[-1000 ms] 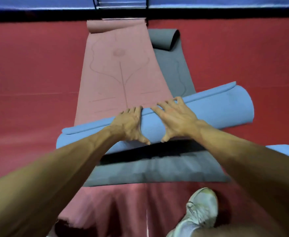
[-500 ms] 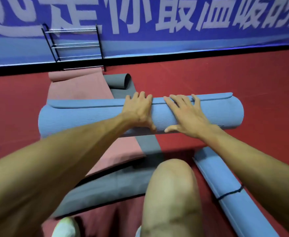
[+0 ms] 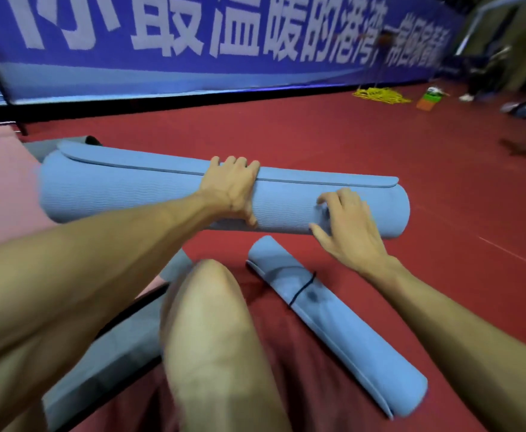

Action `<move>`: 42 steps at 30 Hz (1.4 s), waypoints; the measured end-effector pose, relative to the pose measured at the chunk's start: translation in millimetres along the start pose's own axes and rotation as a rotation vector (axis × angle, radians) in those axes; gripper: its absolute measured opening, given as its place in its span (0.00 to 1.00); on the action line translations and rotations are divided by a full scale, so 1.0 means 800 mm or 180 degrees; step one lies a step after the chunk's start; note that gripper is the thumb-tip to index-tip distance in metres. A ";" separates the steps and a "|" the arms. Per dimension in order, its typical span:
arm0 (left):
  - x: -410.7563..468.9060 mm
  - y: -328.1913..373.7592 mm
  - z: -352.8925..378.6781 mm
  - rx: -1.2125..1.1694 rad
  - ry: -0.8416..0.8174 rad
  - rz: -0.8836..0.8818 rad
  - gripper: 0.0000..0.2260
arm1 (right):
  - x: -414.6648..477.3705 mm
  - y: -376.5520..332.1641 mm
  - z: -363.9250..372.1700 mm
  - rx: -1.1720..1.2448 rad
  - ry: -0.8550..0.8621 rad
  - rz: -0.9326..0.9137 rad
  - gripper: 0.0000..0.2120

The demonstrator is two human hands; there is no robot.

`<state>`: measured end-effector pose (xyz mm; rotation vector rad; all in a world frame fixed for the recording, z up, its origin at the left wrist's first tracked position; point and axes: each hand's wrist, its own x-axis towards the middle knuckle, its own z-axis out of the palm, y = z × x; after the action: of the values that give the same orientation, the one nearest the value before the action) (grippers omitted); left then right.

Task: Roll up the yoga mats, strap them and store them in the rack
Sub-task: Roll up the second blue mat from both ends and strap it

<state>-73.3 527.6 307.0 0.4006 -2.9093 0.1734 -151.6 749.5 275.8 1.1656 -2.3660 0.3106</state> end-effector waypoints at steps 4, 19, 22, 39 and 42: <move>-0.021 0.055 -0.016 0.0027 0.0256 0.0169 0.44 | -0.096 0.045 -0.018 0.0098 -0.0469 0.0243 0.12; -0.044 0.278 0.131 -0.0239 -0.0191 0.1033 0.46 | -0.357 0.167 0.114 0.1035 -0.2544 0.2512 0.12; -0.061 0.309 0.179 -0.0361 -0.0350 0.1251 0.48 | -0.410 0.164 0.135 0.1151 -0.2721 0.2946 0.09; -0.117 0.334 0.273 -0.0826 -0.0587 0.1639 0.50 | -0.560 0.101 0.257 0.1196 -0.2821 0.4532 0.18; -0.117 0.327 0.274 -0.0810 -0.0727 0.1579 0.52 | -0.548 0.089 0.250 0.1227 -0.2755 0.4694 0.13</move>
<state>-97.0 770.2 50.8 -0.3701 -3.1401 -0.1845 -43.2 1011.9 -120.2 -0.8115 -3.6054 0.8510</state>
